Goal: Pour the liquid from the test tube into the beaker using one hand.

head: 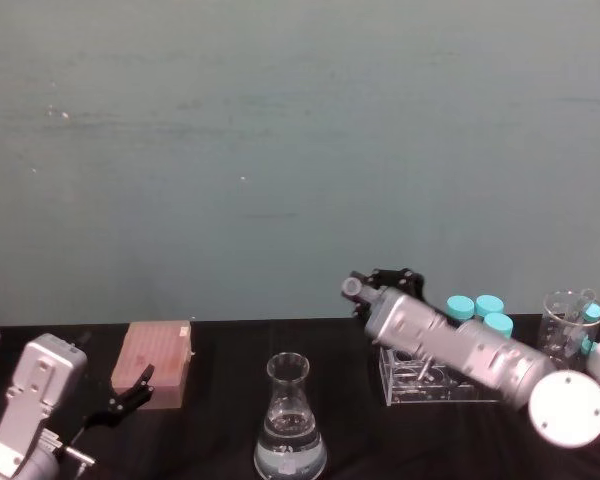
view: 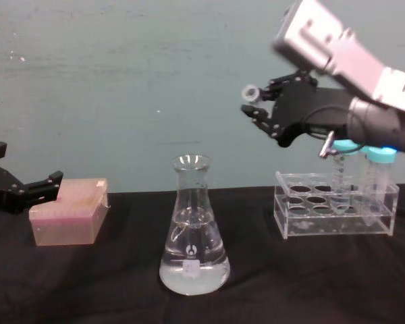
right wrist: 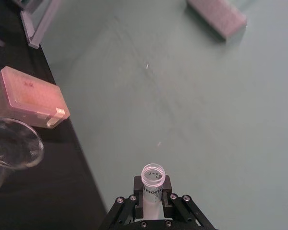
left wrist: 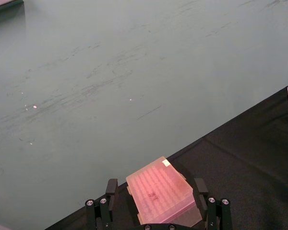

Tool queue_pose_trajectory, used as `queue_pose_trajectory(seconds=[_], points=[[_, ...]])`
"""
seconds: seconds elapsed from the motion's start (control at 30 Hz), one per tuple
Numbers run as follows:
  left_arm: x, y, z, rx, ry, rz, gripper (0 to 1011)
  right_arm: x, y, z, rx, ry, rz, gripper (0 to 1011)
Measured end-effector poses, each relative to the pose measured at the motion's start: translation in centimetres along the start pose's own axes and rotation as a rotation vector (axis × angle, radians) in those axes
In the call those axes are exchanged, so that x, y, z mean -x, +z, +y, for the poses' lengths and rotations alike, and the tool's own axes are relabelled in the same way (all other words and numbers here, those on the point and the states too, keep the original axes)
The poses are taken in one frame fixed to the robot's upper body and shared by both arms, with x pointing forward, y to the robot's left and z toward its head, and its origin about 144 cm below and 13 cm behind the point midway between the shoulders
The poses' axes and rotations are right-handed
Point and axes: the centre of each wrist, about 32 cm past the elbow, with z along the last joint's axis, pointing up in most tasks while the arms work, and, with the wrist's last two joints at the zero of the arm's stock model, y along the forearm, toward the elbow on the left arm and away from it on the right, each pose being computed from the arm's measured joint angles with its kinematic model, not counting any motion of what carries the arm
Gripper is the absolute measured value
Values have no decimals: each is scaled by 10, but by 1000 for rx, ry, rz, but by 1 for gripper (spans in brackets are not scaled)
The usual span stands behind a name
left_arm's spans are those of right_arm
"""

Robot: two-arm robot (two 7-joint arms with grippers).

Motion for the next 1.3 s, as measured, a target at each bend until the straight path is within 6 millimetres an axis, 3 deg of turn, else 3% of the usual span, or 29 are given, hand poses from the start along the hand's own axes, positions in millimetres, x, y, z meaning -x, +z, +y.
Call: queue_pose_trajectory(seconds=[0.37,0.6,1.0,1.3], points=[[0,0,0,0,0,0,1000,-45,-18,-6,111,45,314,216],[0,0,0,0,0,0,1000,-60,-28,-7,140,86,450,216],[0,0,0,0,0,0,1000,-68,-31,-9,140,134,553,216],[0,0,0,0,0,0,1000,-62,-32,-9,145,162,579,216]])
